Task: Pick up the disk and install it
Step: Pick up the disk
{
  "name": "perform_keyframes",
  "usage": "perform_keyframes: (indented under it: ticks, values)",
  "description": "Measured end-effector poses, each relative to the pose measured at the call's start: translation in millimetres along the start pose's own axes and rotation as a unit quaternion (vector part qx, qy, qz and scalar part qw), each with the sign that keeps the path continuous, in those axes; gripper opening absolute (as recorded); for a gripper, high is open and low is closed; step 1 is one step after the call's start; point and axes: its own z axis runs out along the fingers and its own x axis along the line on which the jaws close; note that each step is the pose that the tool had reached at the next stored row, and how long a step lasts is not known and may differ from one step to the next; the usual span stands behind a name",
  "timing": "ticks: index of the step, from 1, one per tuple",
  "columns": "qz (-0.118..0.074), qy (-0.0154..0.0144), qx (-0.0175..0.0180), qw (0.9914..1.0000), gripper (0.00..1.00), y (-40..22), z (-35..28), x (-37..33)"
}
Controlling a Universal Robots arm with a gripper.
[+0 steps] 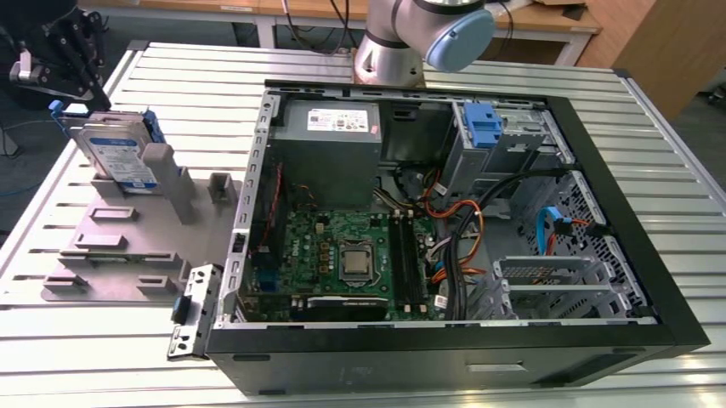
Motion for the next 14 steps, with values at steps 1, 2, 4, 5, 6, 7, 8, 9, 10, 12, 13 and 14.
perform_keyframes:
  ticks: [1, 2, 4, 5, 6, 7, 8, 9, 10, 12, 13, 14]
  values:
    - [0.0, 0.0, 0.0, 1.0, 0.11, 0.0, 0.0, 0.0]
    - [0.0, 0.0, 0.0, 1.0, 0.11, 0.0, 0.0, 0.0]
    - [0.0, 0.0, 0.0, 1.0, 0.11, 0.0, 0.1, 0.0]
    - [0.0, 0.0, 0.0, 1.0, 0.11, 0.0, 0.1, 0.0]
    - [0.0, 0.0, 0.0, 1.0, 0.11, 0.0, 0.1, 0.0]
    - [0.0, 0.0, 0.0, 1.0, 0.11, 0.0, 0.1, 0.0]
    - [0.0, 0.0, 0.0, 1.0, 0.11, 0.0, 0.1, 0.0]
    - [0.0, 0.0, 0.0, 1.0, 0.17, 0.0, 0.2, 0.0]
    - [0.0, 0.0, 0.0, 1.0, 0.17, 0.0, 0.2, 0.0]
    - [0.0, 0.0, 0.0, 1.0, 0.29, 0.0, 0.2, 0.0]
    - [0.0, 0.0, 0.0, 1.0, 0.29, 0.0, 0.2, 0.0]
    - [0.0, 0.0, 0.0, 1.0, 0.35, 0.0, 0.2, 0.0]
